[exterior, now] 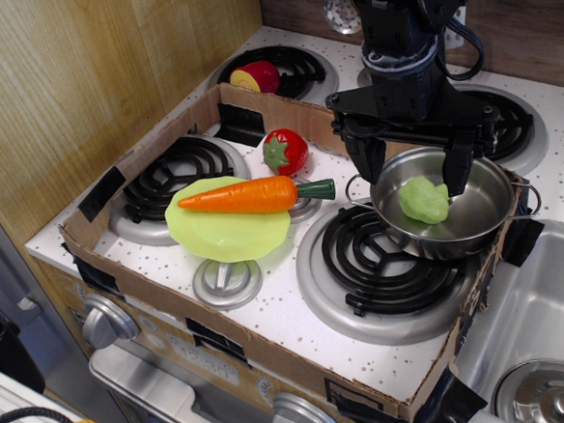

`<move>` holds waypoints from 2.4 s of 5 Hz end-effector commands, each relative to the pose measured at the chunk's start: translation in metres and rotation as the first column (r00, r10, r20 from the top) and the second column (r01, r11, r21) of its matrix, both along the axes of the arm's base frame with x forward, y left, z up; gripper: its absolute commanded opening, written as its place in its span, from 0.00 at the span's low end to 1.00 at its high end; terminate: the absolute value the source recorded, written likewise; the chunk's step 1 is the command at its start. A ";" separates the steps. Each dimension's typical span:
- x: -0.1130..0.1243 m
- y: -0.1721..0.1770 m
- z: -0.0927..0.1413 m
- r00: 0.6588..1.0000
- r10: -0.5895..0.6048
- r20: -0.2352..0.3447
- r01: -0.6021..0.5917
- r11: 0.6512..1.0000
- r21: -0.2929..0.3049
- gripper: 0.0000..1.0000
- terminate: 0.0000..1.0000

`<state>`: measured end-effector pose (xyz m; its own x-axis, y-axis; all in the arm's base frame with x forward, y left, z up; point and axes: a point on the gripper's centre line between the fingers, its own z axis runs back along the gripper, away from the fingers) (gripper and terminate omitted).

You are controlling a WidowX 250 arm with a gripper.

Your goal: Take carrot off plate

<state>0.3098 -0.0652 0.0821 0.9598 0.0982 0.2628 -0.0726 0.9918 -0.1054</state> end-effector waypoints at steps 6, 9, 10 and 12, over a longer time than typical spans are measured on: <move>-0.009 0.071 -0.001 0.812 -0.580 -0.055 0.579 0.793 0.187 1.00 0.00; 0.000 0.104 -0.015 0.693 -0.694 -0.195 0.721 0.670 0.178 1.00 0.00; 0.003 0.115 -0.024 0.686 -0.701 -0.196 0.727 0.670 0.147 1.00 0.00; 0.002 0.124 -0.041 0.688 -0.706 -0.168 0.726 0.670 0.155 1.00 0.00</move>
